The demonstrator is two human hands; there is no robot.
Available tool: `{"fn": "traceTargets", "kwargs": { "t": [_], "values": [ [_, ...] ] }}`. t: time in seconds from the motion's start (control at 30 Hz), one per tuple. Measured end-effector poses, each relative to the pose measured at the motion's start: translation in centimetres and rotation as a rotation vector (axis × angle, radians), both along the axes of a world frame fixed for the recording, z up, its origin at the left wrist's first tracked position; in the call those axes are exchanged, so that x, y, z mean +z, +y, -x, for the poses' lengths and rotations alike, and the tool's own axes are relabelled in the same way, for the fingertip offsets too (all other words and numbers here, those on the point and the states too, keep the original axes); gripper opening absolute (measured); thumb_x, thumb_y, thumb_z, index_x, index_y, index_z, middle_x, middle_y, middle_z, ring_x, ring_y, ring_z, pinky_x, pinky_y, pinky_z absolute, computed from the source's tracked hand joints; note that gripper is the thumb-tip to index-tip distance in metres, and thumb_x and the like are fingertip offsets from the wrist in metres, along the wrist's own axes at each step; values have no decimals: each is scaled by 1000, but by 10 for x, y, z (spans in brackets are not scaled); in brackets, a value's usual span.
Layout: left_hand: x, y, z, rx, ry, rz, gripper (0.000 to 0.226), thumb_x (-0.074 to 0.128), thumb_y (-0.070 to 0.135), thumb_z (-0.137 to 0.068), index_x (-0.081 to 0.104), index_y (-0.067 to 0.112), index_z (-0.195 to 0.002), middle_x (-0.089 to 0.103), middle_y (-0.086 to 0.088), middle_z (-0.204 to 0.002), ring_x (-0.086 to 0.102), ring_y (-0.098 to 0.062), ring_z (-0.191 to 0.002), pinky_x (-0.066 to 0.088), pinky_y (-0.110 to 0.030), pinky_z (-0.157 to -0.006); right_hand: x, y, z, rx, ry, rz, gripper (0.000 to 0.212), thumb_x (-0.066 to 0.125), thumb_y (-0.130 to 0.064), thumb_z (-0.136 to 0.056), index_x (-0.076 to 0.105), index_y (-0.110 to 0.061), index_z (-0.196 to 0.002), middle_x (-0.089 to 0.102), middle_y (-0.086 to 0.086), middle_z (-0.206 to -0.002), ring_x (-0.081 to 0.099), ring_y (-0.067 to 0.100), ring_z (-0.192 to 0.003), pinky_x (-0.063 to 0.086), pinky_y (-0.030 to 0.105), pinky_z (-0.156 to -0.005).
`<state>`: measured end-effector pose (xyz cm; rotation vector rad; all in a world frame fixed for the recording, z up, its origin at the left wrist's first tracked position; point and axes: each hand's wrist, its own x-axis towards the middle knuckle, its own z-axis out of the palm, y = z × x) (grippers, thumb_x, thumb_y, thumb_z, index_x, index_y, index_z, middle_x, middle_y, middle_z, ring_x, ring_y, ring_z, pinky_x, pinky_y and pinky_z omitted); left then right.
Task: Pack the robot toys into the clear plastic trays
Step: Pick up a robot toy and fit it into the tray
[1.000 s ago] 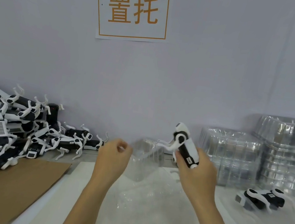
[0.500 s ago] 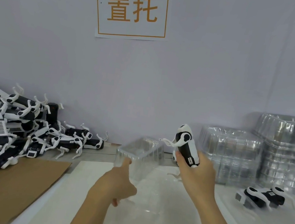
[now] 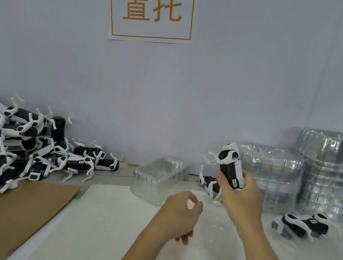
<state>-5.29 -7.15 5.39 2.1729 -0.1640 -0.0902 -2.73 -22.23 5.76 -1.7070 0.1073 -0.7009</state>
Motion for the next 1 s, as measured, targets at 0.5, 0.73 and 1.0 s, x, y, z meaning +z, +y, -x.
{"fn": "traceTargets", "kwargs": {
  "t": [0.5,0.73,1.0],
  "values": [
    [-7,50,-21,53,-347,-299,35,58,68,-84,70,35,-81,60,15,-87,54,0,-79,42,-21,-68,1,-5,1,50,-10,211,28,80,-21,-78,61,-34,-93,64,-11,-89,60,4,-78,42,23,-61],
    [-36,51,-25,232,-254,56,48,58,21,-97,44,30,-141,39,7,-136,37,-13,-133,32,-23,-102,-5,2,-3,85,15,315,30,79,-15,-80,67,-30,-103,66,-9,-94,62,11,-87,45,26,-69],
    [-51,70,-23,170,-40,446,52,47,1,-91,51,32,-134,49,14,-141,39,-10,-137,33,-27,-102,-6,10,-4,201,22,454,39,78,-15,-82,64,-34,-112,64,-15,-100,59,11,-95,49,33,-84]
  ]
}}
